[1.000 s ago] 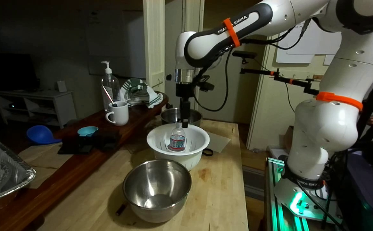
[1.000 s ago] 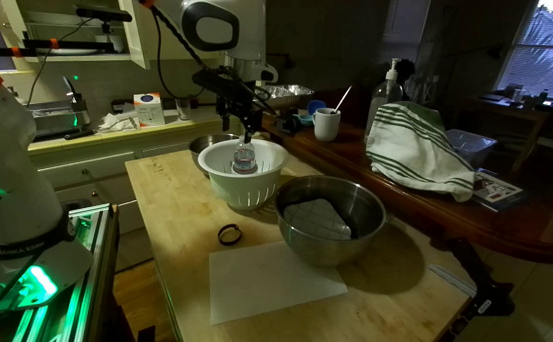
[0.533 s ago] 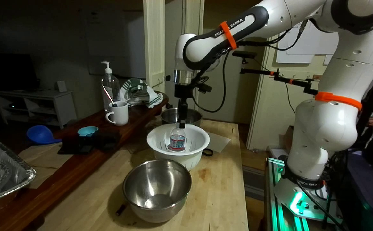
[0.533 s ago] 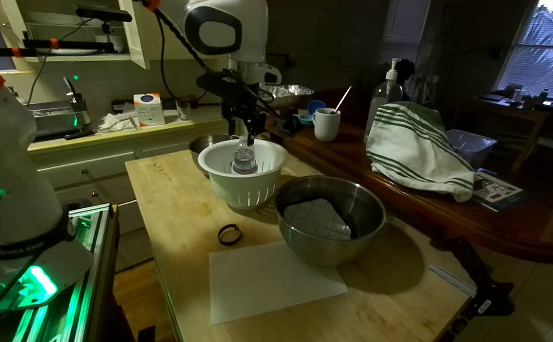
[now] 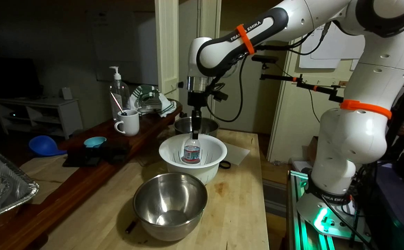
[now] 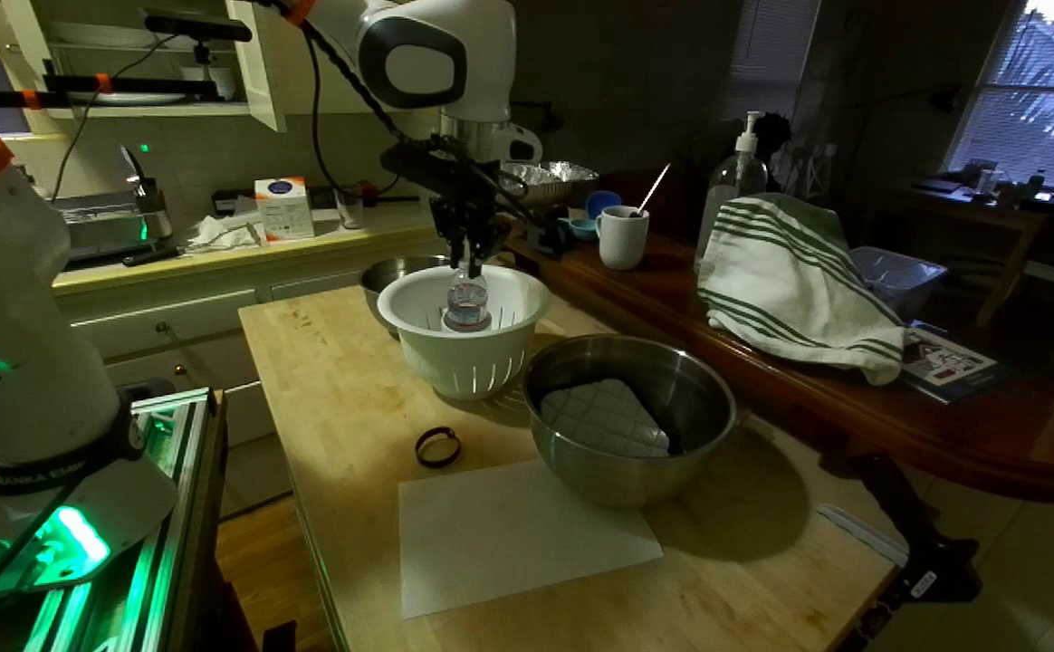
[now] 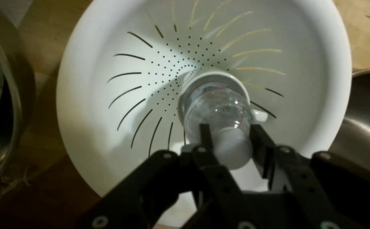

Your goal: Remove the bottle and the cup from the bowl and put them on the table

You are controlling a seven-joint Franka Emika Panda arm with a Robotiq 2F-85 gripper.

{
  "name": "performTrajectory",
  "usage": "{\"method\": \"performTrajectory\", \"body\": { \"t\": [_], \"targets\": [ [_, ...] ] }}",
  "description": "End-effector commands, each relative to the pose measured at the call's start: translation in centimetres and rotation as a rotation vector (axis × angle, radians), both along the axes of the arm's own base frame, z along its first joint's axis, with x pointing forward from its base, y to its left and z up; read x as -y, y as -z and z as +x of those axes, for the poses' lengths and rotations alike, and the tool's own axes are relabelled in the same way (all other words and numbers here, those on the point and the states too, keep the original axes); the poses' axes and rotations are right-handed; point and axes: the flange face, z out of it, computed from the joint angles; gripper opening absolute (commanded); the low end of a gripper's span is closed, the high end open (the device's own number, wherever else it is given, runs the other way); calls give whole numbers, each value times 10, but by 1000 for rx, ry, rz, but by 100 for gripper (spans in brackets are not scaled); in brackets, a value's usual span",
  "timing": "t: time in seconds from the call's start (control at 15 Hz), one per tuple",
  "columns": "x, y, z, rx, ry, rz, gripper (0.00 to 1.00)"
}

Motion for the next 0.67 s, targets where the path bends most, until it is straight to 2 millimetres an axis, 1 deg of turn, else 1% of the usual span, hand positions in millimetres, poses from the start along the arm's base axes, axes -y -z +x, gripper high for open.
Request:
{"method": "performTrajectory", "body": {
  "t": [0.0, 0.2, 0.27, 0.47, 0.53, 0.6],
  "targets": [
    [-4, 1, 5, 19, -24, -13, 7],
    [-10, -4, 2, 11, -53, -34, 8],
    [-12, -13, -3, 13, -66, -49, 8],
    [-11, -51, -21, 35, -91, -83, 8],
    [-8, -70, -28, 49, -90, -85, 8],
    [-7, -83, -31, 57, -93, -87, 8]
  ]
}}
